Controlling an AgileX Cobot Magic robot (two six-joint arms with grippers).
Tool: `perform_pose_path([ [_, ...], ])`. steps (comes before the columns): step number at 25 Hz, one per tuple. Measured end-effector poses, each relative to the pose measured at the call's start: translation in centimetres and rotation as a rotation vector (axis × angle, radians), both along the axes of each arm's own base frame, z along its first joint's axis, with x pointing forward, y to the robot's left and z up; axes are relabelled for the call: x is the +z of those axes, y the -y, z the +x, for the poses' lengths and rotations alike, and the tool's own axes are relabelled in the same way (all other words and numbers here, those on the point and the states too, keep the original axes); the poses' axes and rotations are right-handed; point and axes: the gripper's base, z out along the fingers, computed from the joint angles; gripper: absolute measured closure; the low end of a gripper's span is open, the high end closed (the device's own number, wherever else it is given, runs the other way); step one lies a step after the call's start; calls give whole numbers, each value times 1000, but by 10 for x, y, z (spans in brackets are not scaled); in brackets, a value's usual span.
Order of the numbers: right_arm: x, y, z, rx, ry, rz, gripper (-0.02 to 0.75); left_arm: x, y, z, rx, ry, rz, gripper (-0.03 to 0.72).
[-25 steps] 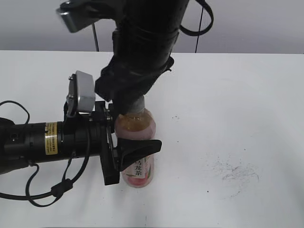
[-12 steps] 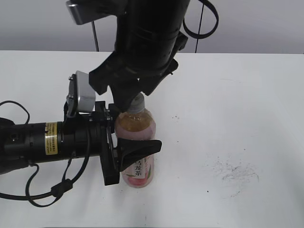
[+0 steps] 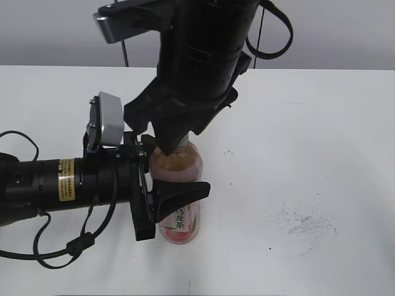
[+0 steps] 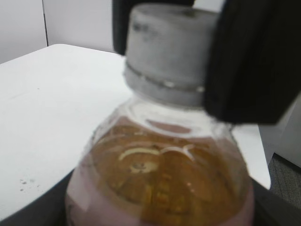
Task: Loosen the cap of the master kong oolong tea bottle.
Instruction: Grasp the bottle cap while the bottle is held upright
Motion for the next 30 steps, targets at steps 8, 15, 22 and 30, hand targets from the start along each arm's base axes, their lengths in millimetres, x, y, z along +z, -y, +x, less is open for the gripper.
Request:
perform_pose_path([
  [8,0,0,-1,4,-5,5,432,0,0,0,0,-1,0,244],
  [15,1,0,0,16,8,2,384,0,0,0,0,-1,0,244],
  [22,7,-1,2,27,26,13,375,0,0,0,0,-2,0,244],
  [30,7,-2,1,102,41,8,466,0,0,0,2,-3,-1,244],
])
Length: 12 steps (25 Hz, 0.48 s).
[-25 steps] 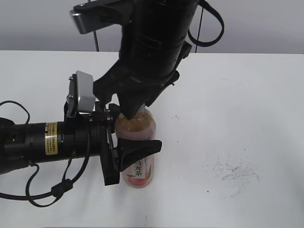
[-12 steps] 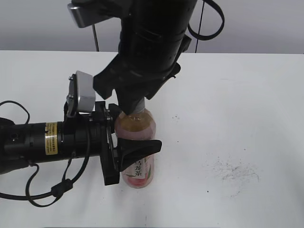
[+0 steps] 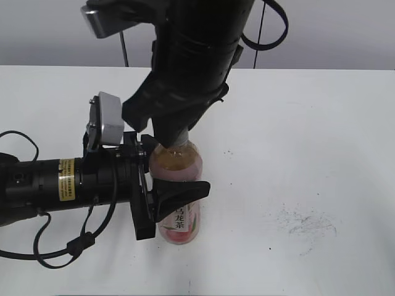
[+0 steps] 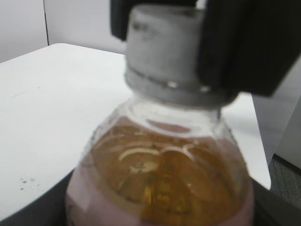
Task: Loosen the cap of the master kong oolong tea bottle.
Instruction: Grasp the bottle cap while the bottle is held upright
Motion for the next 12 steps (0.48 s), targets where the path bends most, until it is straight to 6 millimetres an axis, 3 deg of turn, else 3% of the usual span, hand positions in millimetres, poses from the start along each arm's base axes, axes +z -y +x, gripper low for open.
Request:
perform_pose_path([
  [4,0,0,0,198,53,-21,466,0,0,0,1,0,0,244],
  [12,0,-1,0,788,209,-90,466,0,0,0,-2,1,1,244],
])
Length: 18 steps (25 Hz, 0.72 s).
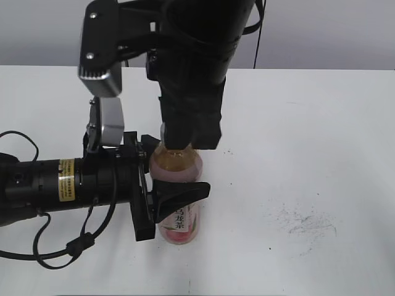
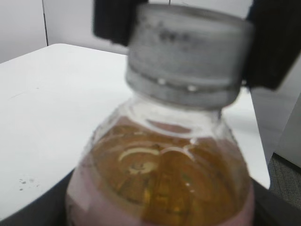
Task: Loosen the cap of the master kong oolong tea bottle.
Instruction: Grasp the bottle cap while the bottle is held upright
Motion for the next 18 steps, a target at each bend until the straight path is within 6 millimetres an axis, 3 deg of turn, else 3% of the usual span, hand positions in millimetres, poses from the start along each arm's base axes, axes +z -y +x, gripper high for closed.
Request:
perform_pose_path([
  [13,1,0,-1,1142,315,-133,466,0,0,0,-3,3,1,244],
  [16,2,0,-1,1270,352,-147,466,0,0,0,-2,3,1,244],
  [18,2,0,-1,1253,348,-145,466,0,0,0,-2,3,1,244],
])
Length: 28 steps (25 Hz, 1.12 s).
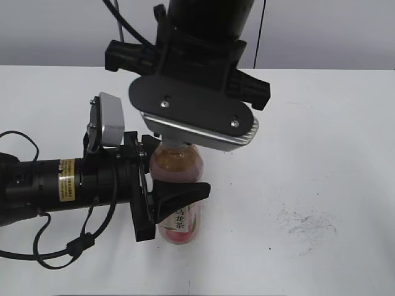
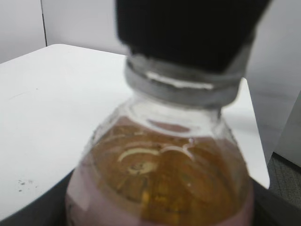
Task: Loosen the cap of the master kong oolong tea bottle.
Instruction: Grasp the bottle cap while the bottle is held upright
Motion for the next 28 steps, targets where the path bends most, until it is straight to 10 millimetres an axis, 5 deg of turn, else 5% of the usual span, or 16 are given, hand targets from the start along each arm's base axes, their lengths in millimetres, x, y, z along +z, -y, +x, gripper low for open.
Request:
perform_pose_path([
  [3,0,0,0,-219,-57,21,449,0,0,0,-1,1,0,244],
  [9,0,2,2,-909,-228,102,169,0,0,0,-3,0,0,244],
  [20,0,2,2,-1965,-523,246,216,0,0,0,-3,0,-1,244],
  [28,0,1,1,-2158,-587,269,422,0,0,0,-2,-1,-1,244],
])
